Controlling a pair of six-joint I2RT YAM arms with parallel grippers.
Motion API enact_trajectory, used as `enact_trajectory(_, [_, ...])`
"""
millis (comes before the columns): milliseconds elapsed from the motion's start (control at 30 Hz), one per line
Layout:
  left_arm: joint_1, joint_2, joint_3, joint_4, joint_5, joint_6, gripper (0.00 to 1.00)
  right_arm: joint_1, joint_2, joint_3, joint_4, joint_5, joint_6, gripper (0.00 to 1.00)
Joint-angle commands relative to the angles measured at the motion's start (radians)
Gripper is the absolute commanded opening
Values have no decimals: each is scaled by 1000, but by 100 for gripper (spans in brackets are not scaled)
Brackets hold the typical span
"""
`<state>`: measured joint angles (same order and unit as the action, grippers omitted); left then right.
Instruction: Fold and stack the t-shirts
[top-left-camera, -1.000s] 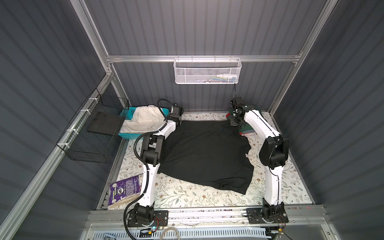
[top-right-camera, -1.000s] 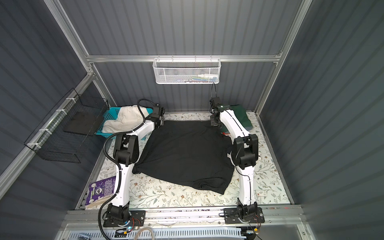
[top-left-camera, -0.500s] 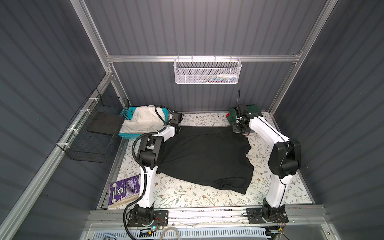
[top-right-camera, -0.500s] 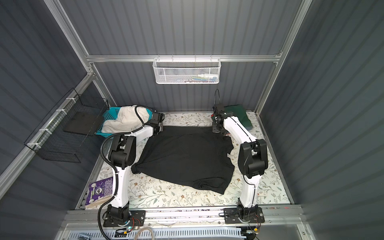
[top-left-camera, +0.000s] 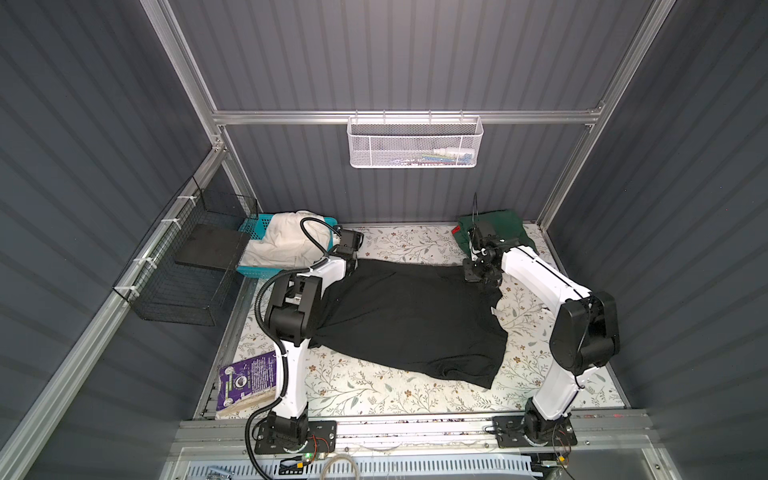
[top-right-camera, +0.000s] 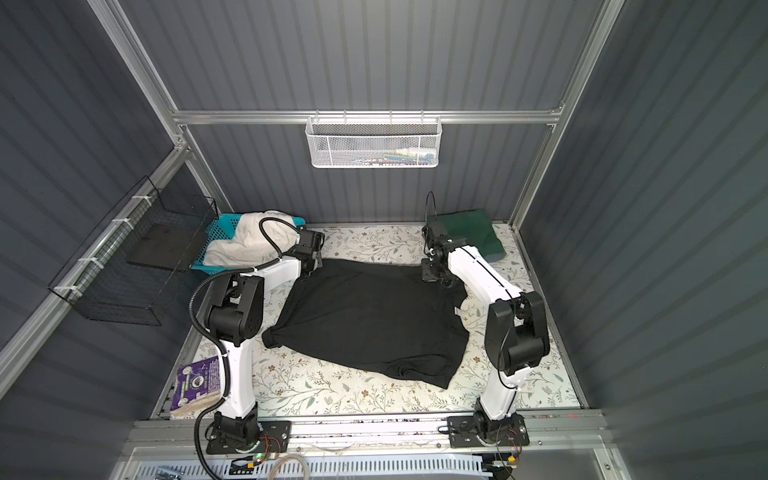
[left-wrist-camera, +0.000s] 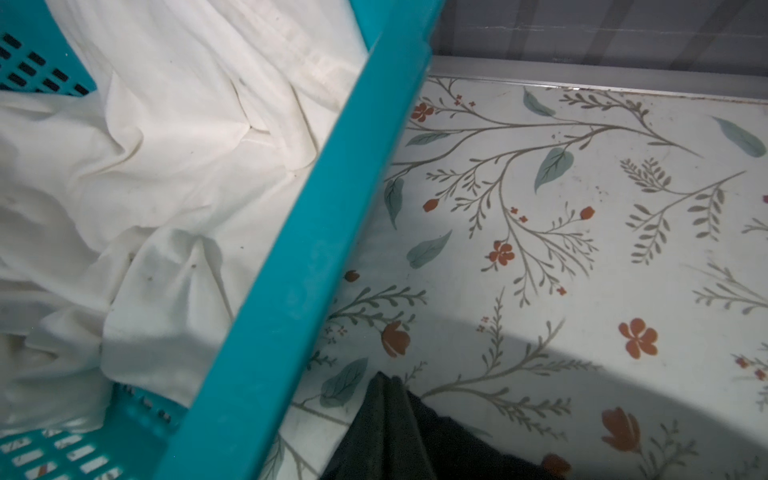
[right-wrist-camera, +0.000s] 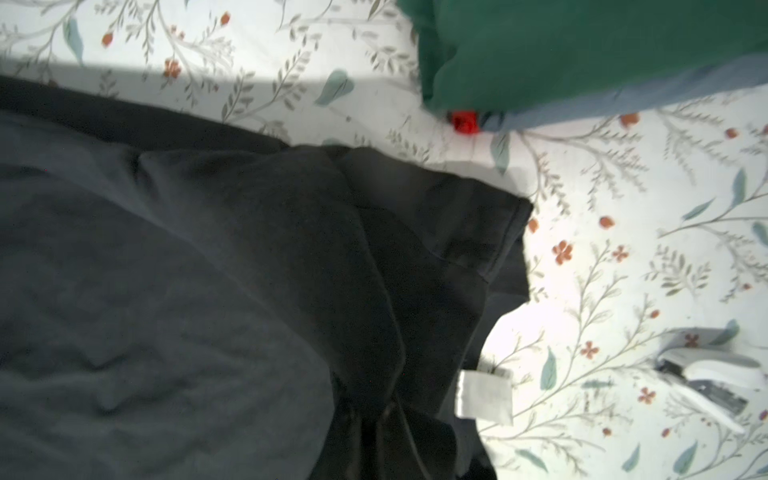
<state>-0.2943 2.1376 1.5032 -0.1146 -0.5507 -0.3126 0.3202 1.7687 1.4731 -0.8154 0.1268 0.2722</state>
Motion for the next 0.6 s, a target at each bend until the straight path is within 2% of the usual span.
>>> enact_trajectory(0, [12,-43,-45,0,-28,-54,0,3,-47,-52,-34,-19,33,0])
enact_trajectory(267, [12,-86,-134,6,-28,-106,0,6,-167,-161,-54,-32,71,0])
enact_trajectory(433, [12,-89,-108,-3,-35,-98,0,6,-194,-179,-46,-53,78,0])
enact_trajectory(567, [12,-120,-130,-13,-81,-106,0,9,-211,-211,-47,-64,96,0])
